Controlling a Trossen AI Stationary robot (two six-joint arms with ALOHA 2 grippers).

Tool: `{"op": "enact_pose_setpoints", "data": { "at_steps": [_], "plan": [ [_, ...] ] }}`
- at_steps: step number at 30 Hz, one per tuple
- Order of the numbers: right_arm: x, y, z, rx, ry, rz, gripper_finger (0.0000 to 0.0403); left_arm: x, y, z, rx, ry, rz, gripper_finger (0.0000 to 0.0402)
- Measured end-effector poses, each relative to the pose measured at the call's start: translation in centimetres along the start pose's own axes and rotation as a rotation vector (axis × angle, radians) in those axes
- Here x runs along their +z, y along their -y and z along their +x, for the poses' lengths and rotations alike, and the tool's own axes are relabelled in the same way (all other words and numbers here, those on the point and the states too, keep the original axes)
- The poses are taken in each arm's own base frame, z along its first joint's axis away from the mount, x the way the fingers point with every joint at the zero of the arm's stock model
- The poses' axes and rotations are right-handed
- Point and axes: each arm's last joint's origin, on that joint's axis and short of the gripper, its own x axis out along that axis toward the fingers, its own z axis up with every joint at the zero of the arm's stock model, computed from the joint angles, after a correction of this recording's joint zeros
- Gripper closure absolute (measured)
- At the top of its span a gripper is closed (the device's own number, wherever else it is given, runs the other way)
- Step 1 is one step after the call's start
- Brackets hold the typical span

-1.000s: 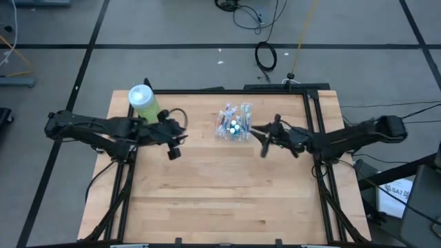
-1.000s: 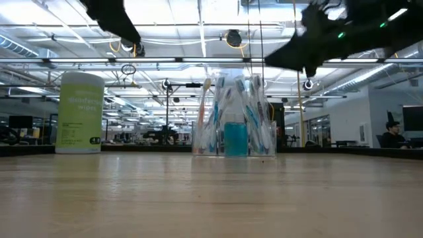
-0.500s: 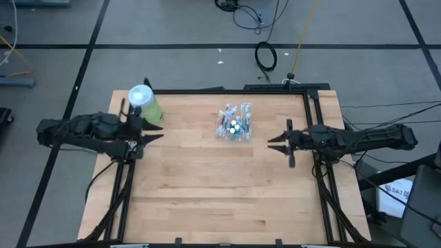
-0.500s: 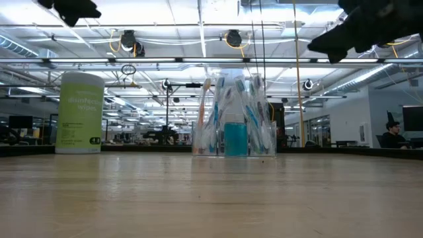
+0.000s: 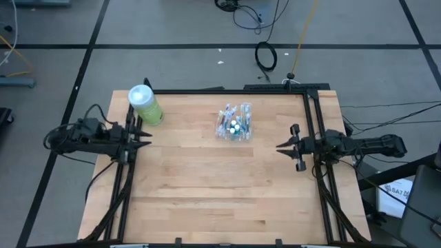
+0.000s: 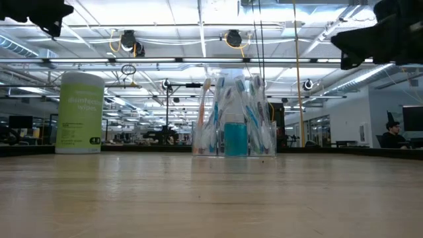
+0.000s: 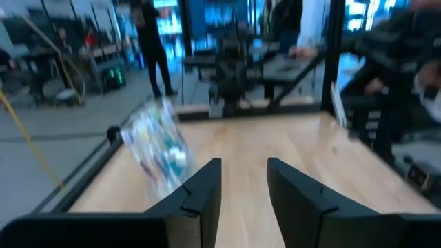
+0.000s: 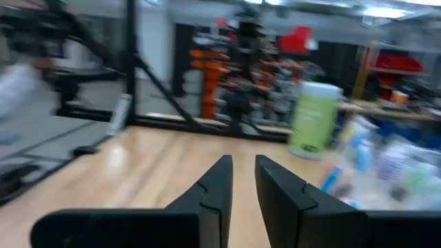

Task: Pick & Place toothbrushing station
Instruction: Return to Home Position

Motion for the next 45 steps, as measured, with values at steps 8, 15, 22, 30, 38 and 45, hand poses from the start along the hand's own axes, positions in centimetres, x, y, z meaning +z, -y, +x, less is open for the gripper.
{"op": "enact_pose_setpoints", "data": {
  "at_steps": [8, 15, 22, 30, 38, 45],
  "plan": [
    [-0.2, -0.4, -1.0, 0.113, 0.086, -0.009, 0.0349, -2.1, 0.3, 1.6, 0.000, 0.067, 0.021, 0.0279],
    [-0.8, -0.5, -1.2, 0.117, 0.038, 0.024, 0.0349, -5.2, 1.1, 4.4, -0.063, 0.201, 0.099, 0.0279],
    [-1.1, -0.5, -1.2, 0.117, 0.009, 0.026, 0.0349, -7.7, 1.5, 5.6, -0.094, 0.233, 0.072, 0.0279],
    [-1.4, -0.5, -1.1, 0.118, -0.024, 0.024, 0.0348, -8.7, 1.6, 5.9, -0.100, 0.224, 0.025, 0.0279],
    [-1.4, -0.5, -1.1, 0.117, -0.026, 0.029, 0.0348, -8.9, 1.6, 6.0, -0.104, 0.204, -0.002, 0.0279],
    [-1.7, -0.5, -1.0, 0.116, -0.042, 0.034, 0.0348, -8.9, 1.6, 6.0, -0.102, 0.204, 0.014, 0.0279]
  ]
}}
